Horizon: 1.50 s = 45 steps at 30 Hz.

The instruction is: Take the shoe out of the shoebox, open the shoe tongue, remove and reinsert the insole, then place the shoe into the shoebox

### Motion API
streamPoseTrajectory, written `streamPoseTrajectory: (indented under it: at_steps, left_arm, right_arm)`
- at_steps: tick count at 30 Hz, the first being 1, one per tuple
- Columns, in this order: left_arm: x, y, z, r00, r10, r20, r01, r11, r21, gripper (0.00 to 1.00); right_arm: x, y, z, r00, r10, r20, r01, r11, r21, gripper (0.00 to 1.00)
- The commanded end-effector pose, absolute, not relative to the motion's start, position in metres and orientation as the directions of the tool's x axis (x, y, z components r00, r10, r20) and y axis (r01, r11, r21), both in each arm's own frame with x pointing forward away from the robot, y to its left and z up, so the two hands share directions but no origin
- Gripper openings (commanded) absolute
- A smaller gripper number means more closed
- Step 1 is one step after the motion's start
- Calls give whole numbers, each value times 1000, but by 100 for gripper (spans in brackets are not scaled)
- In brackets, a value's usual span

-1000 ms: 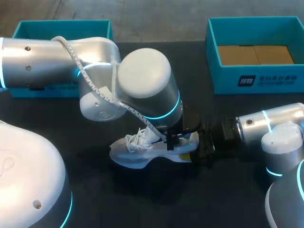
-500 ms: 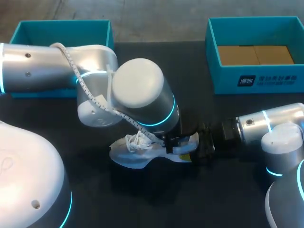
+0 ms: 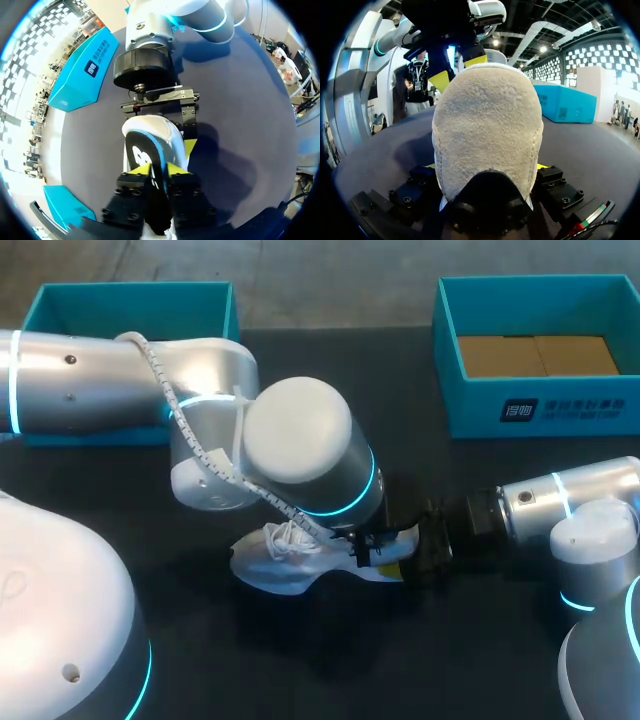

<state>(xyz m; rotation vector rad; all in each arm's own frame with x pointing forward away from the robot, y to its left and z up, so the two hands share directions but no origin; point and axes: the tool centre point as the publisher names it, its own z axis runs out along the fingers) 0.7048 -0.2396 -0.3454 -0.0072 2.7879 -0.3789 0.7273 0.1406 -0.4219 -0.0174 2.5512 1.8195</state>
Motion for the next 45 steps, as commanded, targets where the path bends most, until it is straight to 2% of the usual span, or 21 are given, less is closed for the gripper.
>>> streamPoseTrajectory:
  at_steps: [1, 24, 34, 36, 38, 40, 41, 45]
  left_arm:
    - [707, -248, -345, -944, -58, -325, 28, 967, -253, 0]
    - [697, -235, -312, -963, -33, -267, 65, 934, -351, 0]
    - [692, -249, -319, -957, -24, -289, 76, 941, -329, 0]
    - [692, -248, -321, -957, -25, -287, 74, 942, -328, 27]
    - [692, -247, -322, -957, -28, -288, 72, 942, -329, 36]
    - [691, -245, -322, -954, -34, -297, 69, 941, -331, 57]
    - [691, -245, -322, -954, -35, -299, 69, 941, -332, 62]
    - [691, -243, -320, -950, -44, -308, 68, 937, -343, 59]
  right_arm:
    - [726, 142, -424, -1000, -4, -14, -14, 327, 945, 0]
    - [726, 142, -424, -1000, -4, -14, -14, 327, 945, 0]
    - [726, 142, -424, -1000, -4, -14, -14, 327, 945, 0]
    - [726, 142, -424, -1000, -4, -14, -14, 327, 945, 0]
    - [726, 142, -424, -1000, -4, -14, -14, 327, 945, 0]
    - [726, 142, -424, -1000, -4, -14, -14, 327, 945, 0]
    - [726, 142, -424, -1000, -4, -14, -14, 327, 945, 0]
    - [726, 142, -424, -1000, -4, -14, -14, 327, 945, 0]
